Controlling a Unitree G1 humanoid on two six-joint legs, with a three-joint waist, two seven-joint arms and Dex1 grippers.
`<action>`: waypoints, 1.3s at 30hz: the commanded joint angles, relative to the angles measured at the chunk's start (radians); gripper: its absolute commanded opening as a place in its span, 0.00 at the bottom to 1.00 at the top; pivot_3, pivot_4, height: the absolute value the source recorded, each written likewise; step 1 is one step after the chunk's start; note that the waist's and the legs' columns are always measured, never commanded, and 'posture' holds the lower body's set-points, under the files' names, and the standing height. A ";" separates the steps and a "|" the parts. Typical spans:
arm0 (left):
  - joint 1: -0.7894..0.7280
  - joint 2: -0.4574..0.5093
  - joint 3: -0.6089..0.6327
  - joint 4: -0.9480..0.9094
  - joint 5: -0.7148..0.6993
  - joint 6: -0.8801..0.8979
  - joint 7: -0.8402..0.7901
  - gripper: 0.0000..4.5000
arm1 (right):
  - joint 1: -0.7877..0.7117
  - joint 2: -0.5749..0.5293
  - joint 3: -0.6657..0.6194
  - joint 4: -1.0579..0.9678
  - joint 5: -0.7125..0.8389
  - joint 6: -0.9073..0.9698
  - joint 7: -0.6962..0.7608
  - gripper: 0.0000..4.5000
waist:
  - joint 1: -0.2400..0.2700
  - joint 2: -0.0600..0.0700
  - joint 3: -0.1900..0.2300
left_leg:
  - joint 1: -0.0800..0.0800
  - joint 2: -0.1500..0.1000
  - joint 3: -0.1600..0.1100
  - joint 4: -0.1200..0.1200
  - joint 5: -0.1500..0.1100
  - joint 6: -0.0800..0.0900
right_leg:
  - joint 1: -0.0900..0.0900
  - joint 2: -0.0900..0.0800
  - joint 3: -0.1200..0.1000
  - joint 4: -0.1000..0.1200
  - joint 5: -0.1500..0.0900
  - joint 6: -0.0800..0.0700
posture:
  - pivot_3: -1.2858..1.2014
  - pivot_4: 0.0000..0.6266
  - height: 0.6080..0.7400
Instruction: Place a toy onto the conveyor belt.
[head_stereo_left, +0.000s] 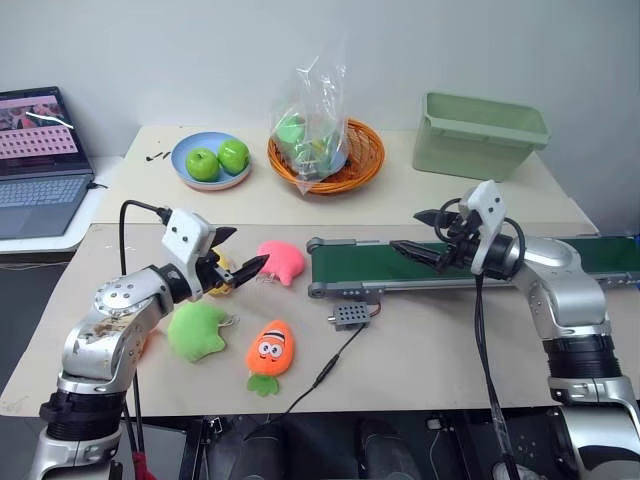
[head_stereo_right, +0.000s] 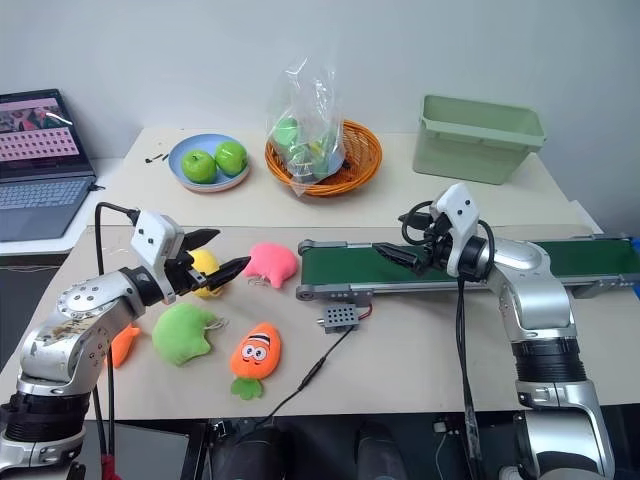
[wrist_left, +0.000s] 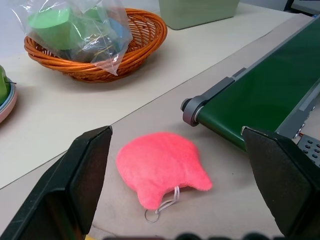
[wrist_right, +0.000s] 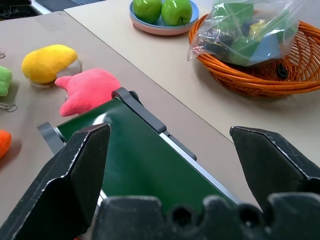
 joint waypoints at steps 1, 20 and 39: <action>-0.012 0.004 0.020 -0.028 -0.004 -0.013 0.005 0.98 | -0.029 0.002 -0.004 -0.011 -0.005 -0.032 0.006 1.00 | 0.000 0.000 0.000 | 0.000 0.000 0.000 0.000 0.000 0.000 | 0.000 0.000 0.000 0.000 0.000 0.000 | 0.52 0.24 1.00; 0.163 0.101 0.156 -0.132 -0.088 0.057 -0.046 0.98 | -0.101 -0.064 0.087 -0.080 0.082 0.068 0.280 1.00 | -0.004 0.000 0.000 | 0.000 0.001 0.000 0.000 0.000 0.000 | 0.000 0.000 0.000 0.000 0.000 0.000 | 0.52 0.24 1.00; 0.445 -0.081 1.079 0.097 -0.796 0.535 0.451 0.98 | -0.286 0.078 0.200 0.253 -0.056 -0.144 0.394 1.00 | -0.015 0.000 0.000 | 0.005 0.001 -0.008 -0.001 0.000 -0.001 | 0.002 -0.001 0.000 0.002 0.000 -0.001 | 0.52 0.24 1.00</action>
